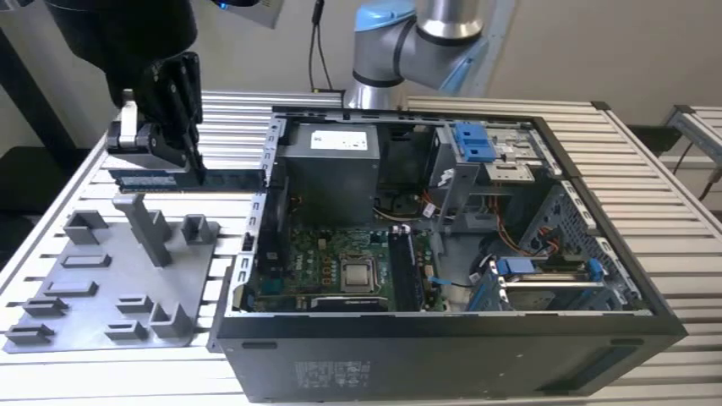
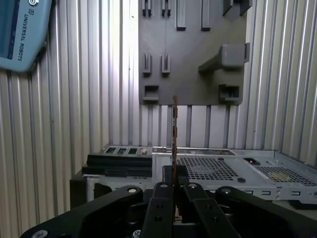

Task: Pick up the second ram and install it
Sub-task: 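Pick up the second ram and move it above second insertion slot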

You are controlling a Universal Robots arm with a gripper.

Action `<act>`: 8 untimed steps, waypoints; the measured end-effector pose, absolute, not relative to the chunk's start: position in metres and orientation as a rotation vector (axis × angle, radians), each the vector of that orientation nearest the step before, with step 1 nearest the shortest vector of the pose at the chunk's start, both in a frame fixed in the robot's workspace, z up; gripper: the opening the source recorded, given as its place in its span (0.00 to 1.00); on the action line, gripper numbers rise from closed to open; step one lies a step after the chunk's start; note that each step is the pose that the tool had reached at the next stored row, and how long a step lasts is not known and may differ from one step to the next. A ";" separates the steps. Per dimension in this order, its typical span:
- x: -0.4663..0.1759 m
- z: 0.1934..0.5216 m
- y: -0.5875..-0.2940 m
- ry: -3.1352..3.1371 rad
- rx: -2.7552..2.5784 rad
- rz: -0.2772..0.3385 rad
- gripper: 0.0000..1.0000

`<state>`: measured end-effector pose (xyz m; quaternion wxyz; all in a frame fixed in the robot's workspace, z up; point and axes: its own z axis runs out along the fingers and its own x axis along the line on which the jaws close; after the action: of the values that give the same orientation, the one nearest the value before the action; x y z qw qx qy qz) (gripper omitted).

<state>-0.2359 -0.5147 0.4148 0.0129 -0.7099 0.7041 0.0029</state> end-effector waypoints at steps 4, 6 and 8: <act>-0.224 0.415 -0.515 2.194 -2.212 0.009 0.14; -0.218 0.415 -0.515 2.194 -2.212 0.009 0.14; -0.213 0.415 -0.515 2.194 -2.212 0.009 0.14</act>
<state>-0.2127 -0.5148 0.4148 0.0128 -0.7100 0.7041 0.0028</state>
